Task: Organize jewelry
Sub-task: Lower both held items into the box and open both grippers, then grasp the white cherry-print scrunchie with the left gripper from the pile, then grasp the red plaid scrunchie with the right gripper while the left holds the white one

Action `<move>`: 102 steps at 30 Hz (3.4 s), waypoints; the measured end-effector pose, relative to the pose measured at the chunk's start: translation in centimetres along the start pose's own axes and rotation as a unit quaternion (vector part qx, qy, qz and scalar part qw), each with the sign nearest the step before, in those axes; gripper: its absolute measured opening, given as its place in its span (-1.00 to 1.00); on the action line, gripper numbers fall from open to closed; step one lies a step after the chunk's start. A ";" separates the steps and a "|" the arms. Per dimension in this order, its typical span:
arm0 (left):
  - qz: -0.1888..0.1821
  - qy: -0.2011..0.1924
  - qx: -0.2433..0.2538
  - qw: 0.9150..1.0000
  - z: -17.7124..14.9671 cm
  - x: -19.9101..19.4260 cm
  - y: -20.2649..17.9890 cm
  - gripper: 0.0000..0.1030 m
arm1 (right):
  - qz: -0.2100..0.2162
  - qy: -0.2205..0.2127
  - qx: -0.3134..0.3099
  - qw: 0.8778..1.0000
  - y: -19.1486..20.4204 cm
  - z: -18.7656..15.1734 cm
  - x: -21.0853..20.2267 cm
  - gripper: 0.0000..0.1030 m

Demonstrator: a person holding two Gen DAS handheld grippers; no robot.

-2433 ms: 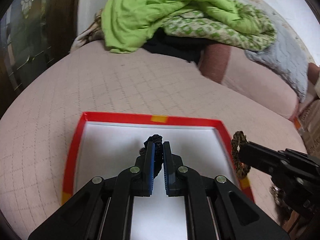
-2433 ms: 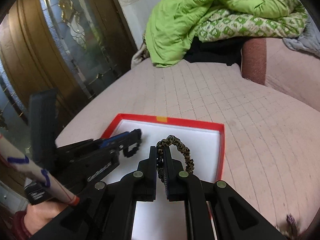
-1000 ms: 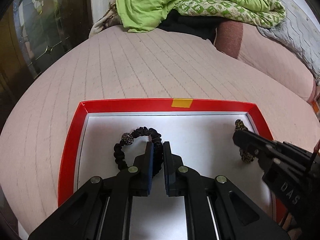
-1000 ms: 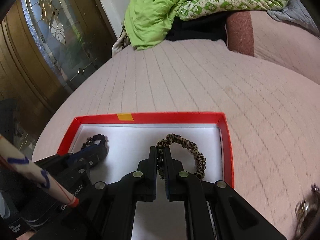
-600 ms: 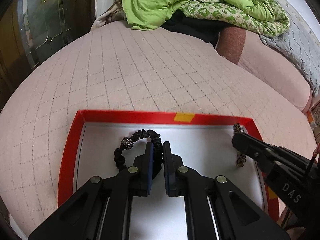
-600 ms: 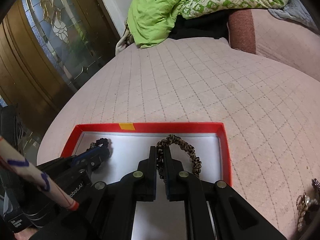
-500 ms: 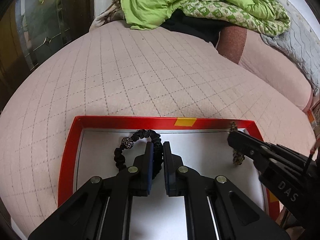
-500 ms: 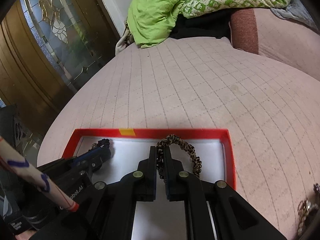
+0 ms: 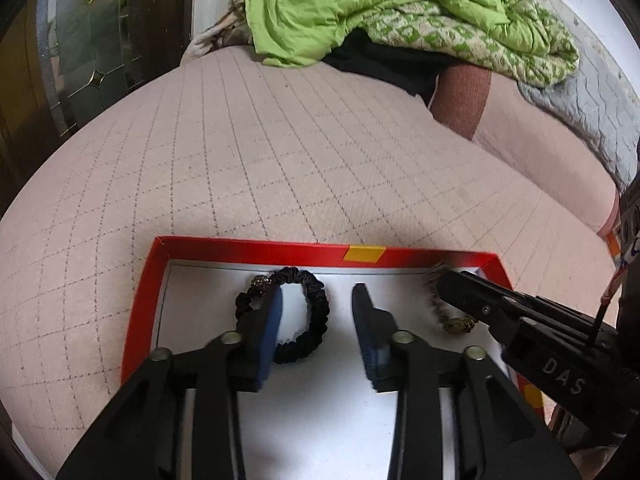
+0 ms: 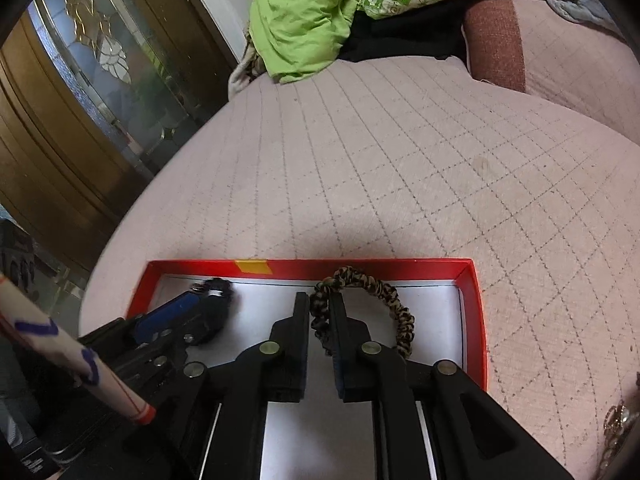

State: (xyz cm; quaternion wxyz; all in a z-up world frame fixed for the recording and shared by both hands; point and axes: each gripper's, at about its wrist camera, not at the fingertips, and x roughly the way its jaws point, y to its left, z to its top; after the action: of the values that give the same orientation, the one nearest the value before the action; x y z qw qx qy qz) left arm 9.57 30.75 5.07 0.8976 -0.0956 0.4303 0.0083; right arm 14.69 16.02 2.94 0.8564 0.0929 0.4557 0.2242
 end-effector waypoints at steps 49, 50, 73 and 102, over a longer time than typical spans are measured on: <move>-0.233 0.024 0.266 0.935 -16.7 -11.3 -27.9 0.12 | -0.054 -0.204 0.272 0.939 -23.1 -22.4 -32.1 -0.57; -0.231 0.029 0.269 0.935 -16.9 -10.8 -28.5 0.12 | -0.051 -0.204 0.270 0.939 -23.2 -22.5 -32.2 -0.57; -0.230 -0.017 0.234 0.944 -15.7 -11.7 -22.3 -0.85 | -0.063 -0.138 0.239 0.959 -22.2 -21.4 -29.1 -0.16; -0.215 -0.052 0.227 0.948 -15.2 -13.6 -20.9 -0.85 | -0.161 -0.271 0.066 0.947 -12.2 -21.2 -32.1 -0.90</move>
State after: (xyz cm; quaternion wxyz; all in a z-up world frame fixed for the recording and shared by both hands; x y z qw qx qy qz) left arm -8.71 8.46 9.70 0.8970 0.0207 0.3429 -0.2782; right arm -14.58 -10.74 10.20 0.9642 0.1316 0.2293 0.0193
